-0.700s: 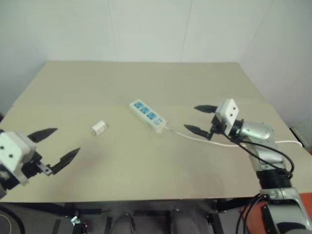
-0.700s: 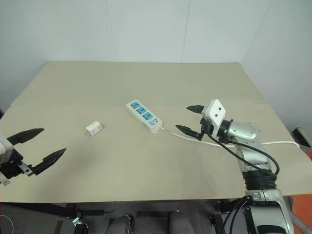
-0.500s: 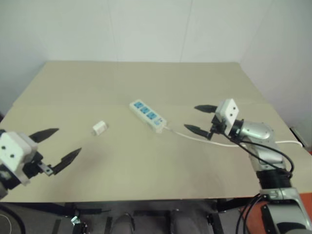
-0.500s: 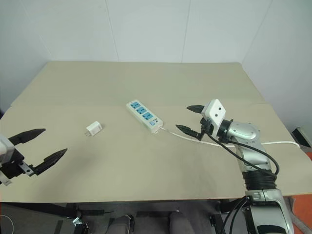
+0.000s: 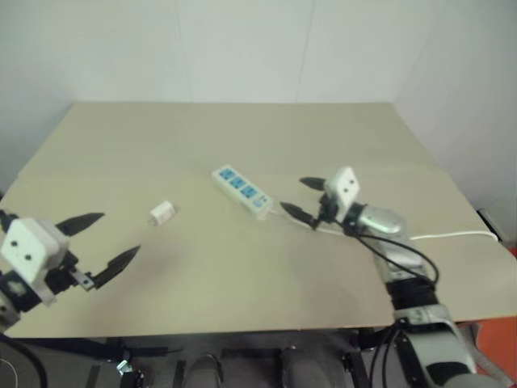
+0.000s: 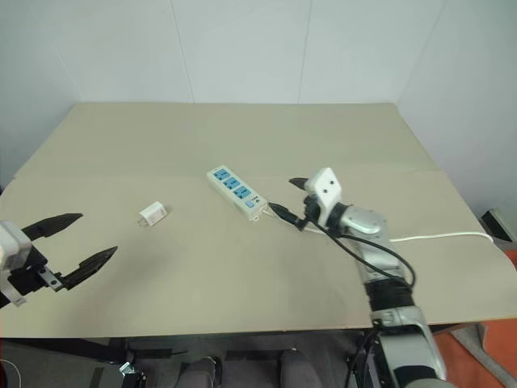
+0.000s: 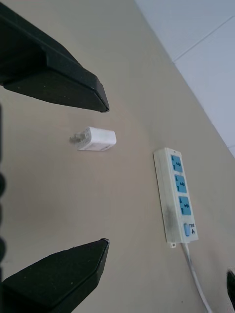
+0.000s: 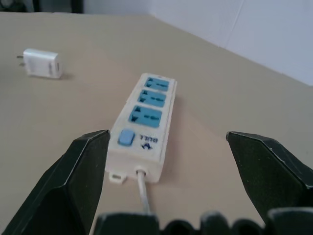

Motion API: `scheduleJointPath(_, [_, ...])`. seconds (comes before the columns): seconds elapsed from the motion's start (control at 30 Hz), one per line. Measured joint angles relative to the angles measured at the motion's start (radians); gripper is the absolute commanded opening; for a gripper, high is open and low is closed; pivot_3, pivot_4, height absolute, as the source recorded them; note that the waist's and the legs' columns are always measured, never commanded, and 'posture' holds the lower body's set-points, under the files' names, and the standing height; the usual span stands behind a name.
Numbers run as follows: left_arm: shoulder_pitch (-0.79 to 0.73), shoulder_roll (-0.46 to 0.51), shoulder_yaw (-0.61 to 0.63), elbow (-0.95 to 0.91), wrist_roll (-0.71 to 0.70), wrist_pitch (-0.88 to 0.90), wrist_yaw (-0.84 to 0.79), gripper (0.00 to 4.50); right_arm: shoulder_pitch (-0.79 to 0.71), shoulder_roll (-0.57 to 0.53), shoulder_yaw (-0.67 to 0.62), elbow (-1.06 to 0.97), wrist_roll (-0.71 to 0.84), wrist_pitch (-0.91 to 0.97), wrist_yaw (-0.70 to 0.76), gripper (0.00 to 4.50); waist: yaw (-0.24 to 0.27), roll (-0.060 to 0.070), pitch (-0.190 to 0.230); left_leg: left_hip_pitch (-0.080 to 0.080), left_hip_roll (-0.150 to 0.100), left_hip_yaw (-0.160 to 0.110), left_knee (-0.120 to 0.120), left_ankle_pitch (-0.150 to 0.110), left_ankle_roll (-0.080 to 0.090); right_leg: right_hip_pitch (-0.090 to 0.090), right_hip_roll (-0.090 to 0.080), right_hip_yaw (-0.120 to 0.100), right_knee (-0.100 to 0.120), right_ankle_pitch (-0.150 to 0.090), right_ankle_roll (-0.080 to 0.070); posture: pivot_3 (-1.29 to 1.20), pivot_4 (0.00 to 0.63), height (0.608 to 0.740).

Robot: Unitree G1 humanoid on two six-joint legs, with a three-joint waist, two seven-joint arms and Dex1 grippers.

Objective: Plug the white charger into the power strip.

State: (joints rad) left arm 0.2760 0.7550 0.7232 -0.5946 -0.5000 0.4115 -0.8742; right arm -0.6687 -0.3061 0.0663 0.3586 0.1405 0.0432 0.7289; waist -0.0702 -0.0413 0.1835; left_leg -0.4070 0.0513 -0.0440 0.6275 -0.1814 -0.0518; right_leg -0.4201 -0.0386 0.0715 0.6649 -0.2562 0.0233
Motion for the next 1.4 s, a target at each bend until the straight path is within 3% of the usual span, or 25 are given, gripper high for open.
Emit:
scheduleJointPath(0.4, [-0.009,0.001,-0.018,0.002,0.0,-0.002,0.009,4.5,-0.189,0.219,0.001,0.439,-0.057,-0.058,-0.169,4.48,-0.002,0.0,0.0,0.0,0.0,0.0,0.0,0.0,0.0,0.0,0.0,0.0,0.0,0.001,-0.001,0.0,0.15,0.74])
scheduleJointPath(0.67, [-0.003,0.001,-0.02,0.0,0.0,-0.002,0.019,4.5,-0.252,0.259,-0.008,0.663,-0.078,-0.197,-0.191,4.48,-0.003,0.0,0.0,0.0,0.0,0.0,0.0,0.0,0.0,0.0,0.0,0.0,0.0,0.001,-0.002,0.0,0.15,0.74])
scheduleJointPath(1.03, [0.003,0.001,-0.02,-0.005,-0.006,-0.002,0.021,4.5,-0.284,0.308,-0.056,0.784,-0.079,-0.262,-0.197,4.48,-0.013,0.0,0.0,0.001,0.0,0.0,0.0,0.0,0.0,0.0,0.0,0.0,0.0,0.001,-0.002,0.0,0.15,0.74])
scheduleJointPath(1.2, [-0.007,0.007,-0.021,-0.005,-0.009,-0.002,0.022,4.5,-0.297,0.345,-0.059,0.819,-0.102,-0.296,-0.251,3.45,-0.031,-0.001,-0.001,0.002,0.001,-0.001,-0.001,0.0,0.0,0.001,0.002,0.0,0.0,0.001,-0.002,0.0,0.15,0.74])
scheduleJointPath(1.4, [-0.002,0.007,-0.02,-0.005,-0.01,-0.001,0.022,4.5,-0.303,0.34,-0.061,0.834,-0.119,-0.309,-0.246,3.45,-0.033,-0.001,-0.001,0.002,0.002,-0.001,-0.001,0.0,0.0,0.001,0.002,0.0,0.001,0.001,-0.002,0.0,0.15,0.74])
